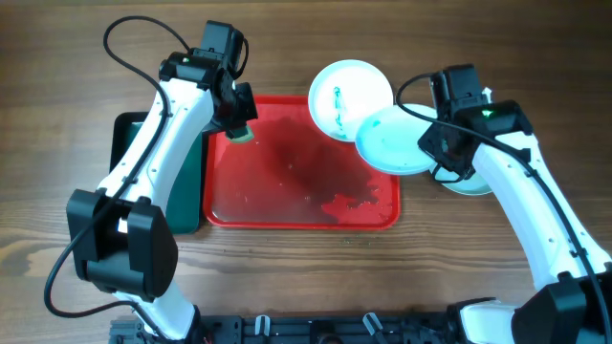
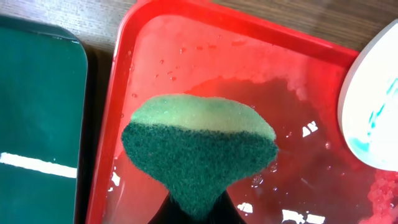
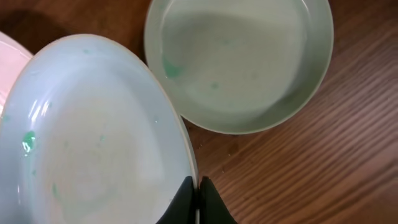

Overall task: Clean dirty plates on tray and stack at the side
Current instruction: 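Carry the plate right with the right gripper onto the plate on the table, then release the plate onto the stack and raise the right gripper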

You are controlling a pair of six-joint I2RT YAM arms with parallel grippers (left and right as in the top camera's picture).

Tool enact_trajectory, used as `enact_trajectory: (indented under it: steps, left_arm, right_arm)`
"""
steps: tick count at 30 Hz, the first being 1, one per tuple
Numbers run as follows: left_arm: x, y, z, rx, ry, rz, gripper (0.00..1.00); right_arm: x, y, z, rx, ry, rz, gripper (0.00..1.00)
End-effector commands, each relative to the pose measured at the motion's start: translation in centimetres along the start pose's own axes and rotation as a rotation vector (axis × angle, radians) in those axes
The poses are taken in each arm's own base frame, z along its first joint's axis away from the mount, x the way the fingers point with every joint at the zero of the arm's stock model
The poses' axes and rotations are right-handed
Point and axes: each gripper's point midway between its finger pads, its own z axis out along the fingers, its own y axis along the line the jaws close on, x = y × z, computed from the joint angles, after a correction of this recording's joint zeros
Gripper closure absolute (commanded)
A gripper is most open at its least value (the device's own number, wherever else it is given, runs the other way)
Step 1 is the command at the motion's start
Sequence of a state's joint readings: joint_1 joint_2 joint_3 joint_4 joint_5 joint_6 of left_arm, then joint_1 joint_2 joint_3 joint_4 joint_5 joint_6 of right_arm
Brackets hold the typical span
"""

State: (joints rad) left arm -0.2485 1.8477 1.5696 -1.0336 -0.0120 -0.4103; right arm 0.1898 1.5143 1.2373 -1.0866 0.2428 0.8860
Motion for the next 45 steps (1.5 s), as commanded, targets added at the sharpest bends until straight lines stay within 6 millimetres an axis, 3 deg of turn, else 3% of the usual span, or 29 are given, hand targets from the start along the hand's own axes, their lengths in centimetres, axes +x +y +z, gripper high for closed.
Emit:
enact_trajectory:
  steps: [1, 12, 15, 22, 24, 29, 31, 33, 37, 40, 42, 45]
  left_arm:
    - [0.0, -0.1, 0.1, 0.013, -0.001, -0.018, 0.96]
    - [-0.2, -0.3, 0.1, 0.017, -0.009, -0.018, 0.96]
    - [-0.3, -0.3, 0.1, 0.019, -0.012, -0.018, 0.96]
    - [-0.3, -0.3, 0.1, 0.018, -0.011, -0.018, 0.96]
    - [-0.3, -0.3, 0.1, 0.019, -0.012, -0.019, 0.96]
    - [-0.3, -0.3, 0.1, 0.019, -0.011, -0.019, 0.96]
    - [-0.3, -0.3, 0.1, 0.019, -0.011, -0.019, 0.96]
    - [-0.3, -0.3, 0.1, 0.019, -0.012, -0.019, 0.96]
    - [-0.3, -0.3, 0.1, 0.019, -0.011, -0.019, 0.96]
    - [-0.3, -0.3, 0.1, 0.019, -0.012, -0.019, 0.96]
    - [-0.3, -0.3, 0.1, 0.019, -0.011, -0.019, 0.96]
    - [-0.3, -0.3, 0.1, 0.019, -0.012, -0.019, 0.96]
  right_arm:
    - [-0.4, -2.7, -0.6, 0.108, -0.053, 0.076, 0.96]
    - [-0.9, -8.8, -2.2, 0.228, -0.178, 0.178, 0.96]
    - [-1.8, -10.1, -1.1, 0.243, -0.207, 0.234, 0.96]
    - [-4.0, -13.0, 3.5, 0.231, -0.241, 0.316, 0.96]
    - [-4.0, -12.6, 4.7, 0.187, -0.229, 0.286, 0.96]
    - [-3.1, -9.4, 6.6, 0.018, -0.162, 0.131, 0.94]
    - [-3.2, -8.0, 6.6, -0.048, -0.153, 0.034, 0.68]
    - [-3.0, -7.7, 6.6, -0.062, -0.146, 0.013, 0.53]
    - [-2.2, -7.6, 6.1, -0.047, -0.110, -0.021, 0.47]
    - [-1.7, -6.0, 4.6, -0.066, -0.091, -0.108, 0.47]
    - [-0.9, -3.0, 3.0, -0.156, -0.073, -0.220, 0.47]
    - [0.5, 3.2, -1.1, -0.347, -0.078, -0.361, 0.42]
